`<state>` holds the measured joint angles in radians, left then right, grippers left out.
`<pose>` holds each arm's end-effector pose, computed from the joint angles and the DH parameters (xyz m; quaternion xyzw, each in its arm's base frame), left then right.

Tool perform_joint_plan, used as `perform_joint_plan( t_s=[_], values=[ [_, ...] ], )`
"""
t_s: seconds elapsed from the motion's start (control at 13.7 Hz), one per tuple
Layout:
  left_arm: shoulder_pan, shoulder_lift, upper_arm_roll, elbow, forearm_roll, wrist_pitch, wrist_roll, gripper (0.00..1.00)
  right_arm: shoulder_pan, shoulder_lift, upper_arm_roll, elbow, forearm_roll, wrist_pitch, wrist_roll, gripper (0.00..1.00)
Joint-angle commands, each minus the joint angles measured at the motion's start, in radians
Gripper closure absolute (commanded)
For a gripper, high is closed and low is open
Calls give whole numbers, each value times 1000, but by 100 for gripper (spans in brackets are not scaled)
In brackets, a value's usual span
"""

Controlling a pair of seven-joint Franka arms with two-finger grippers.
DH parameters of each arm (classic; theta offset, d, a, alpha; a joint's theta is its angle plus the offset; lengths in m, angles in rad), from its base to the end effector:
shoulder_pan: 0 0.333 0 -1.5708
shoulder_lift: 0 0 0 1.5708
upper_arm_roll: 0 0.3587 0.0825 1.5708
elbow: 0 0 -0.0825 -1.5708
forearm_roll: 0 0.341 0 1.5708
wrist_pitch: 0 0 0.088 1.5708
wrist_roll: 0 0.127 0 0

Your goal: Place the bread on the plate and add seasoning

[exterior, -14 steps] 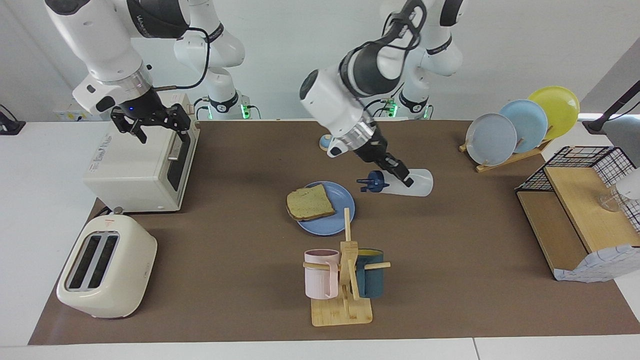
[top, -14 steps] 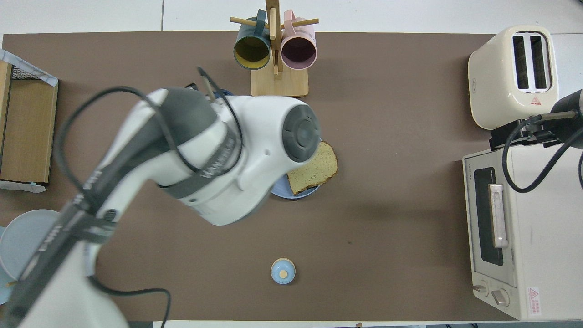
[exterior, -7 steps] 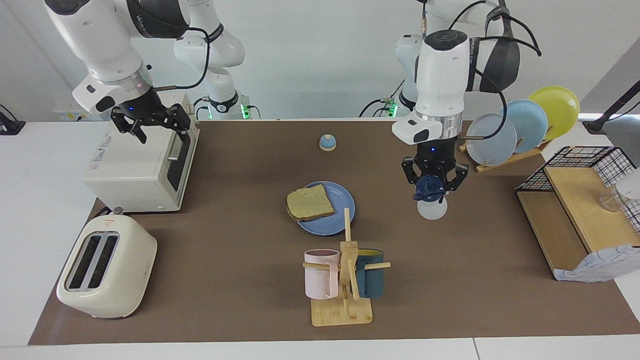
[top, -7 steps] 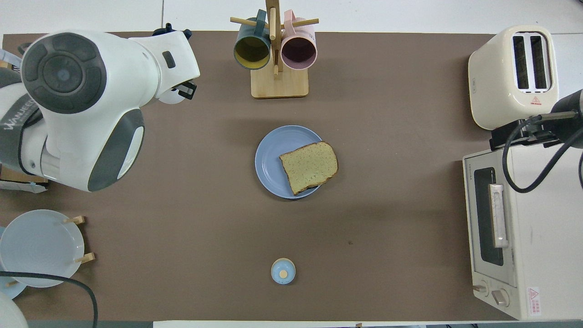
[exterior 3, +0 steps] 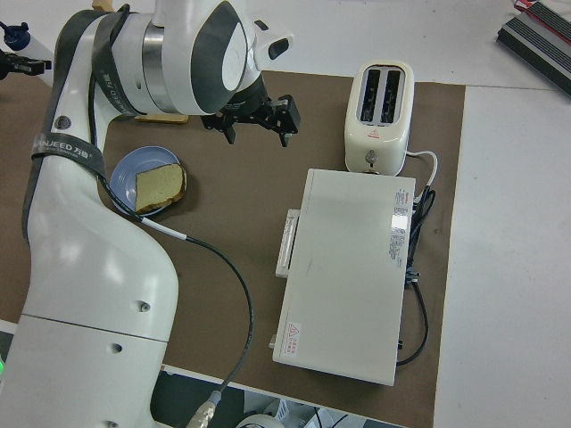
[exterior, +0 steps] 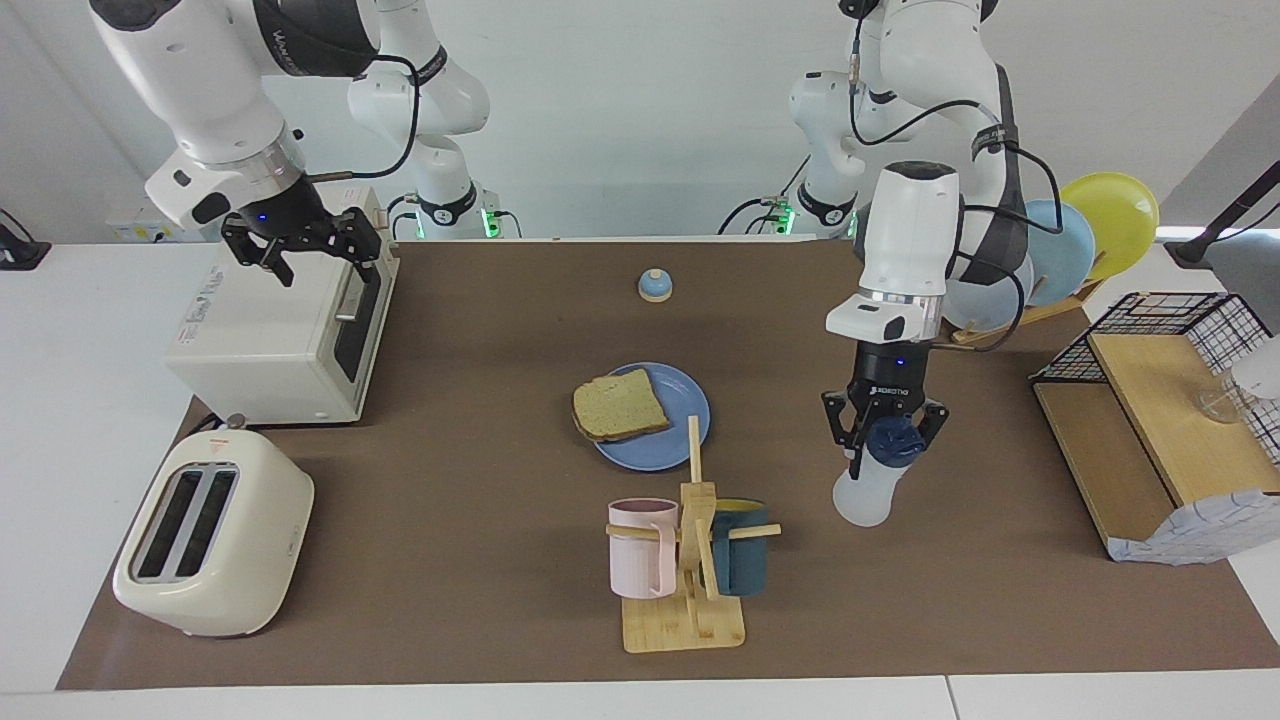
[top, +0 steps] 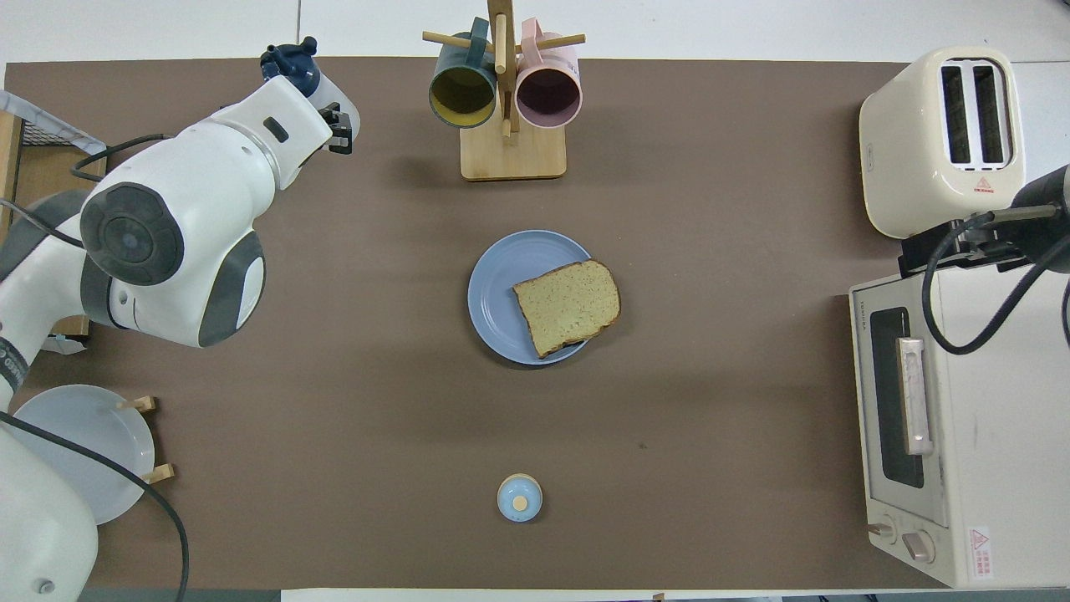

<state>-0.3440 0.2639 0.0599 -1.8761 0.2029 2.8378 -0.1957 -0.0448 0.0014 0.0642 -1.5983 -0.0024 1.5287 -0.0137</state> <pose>0.6234 -0.1958 0.5020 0.9296 -0.1253 0.3463 0.0142 0.5049 0.0095 0.6313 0.9992 0.0165 -0.0355 0.0013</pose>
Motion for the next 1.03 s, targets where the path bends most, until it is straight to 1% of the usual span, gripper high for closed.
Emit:
perform_joint_plan(
  t_s=[0.0, 0.07, 0.22, 0.51, 0.88, 0.95],
  values=[
    [20, 56, -11, 2, -13, 90, 5, 100, -18, -1, 8, 4, 22, -22, -29, 0],
    [20, 95, -11, 2, -13, 135, 6, 100, -18, -1, 9, 4, 22, -22, -29, 0],
    [22, 147, -11, 5, -13, 198, 4, 100, -18, -1, 9, 4, 22, -22, -29, 0],
    [22, 219, -11, 31, -11, 201, 7, 100, -18, -3, 9, 4, 22, -22, -29, 0],
    [23, 258, -11, 31, -8, 226, 7, 100, -18, -3, 9, 4, 22, -24, -29, 0],
    [23, 259, -11, 31, -8, 229, 7, 93, -18, -3, 9, 3, 22, -25, -29, 0]
  ],
)
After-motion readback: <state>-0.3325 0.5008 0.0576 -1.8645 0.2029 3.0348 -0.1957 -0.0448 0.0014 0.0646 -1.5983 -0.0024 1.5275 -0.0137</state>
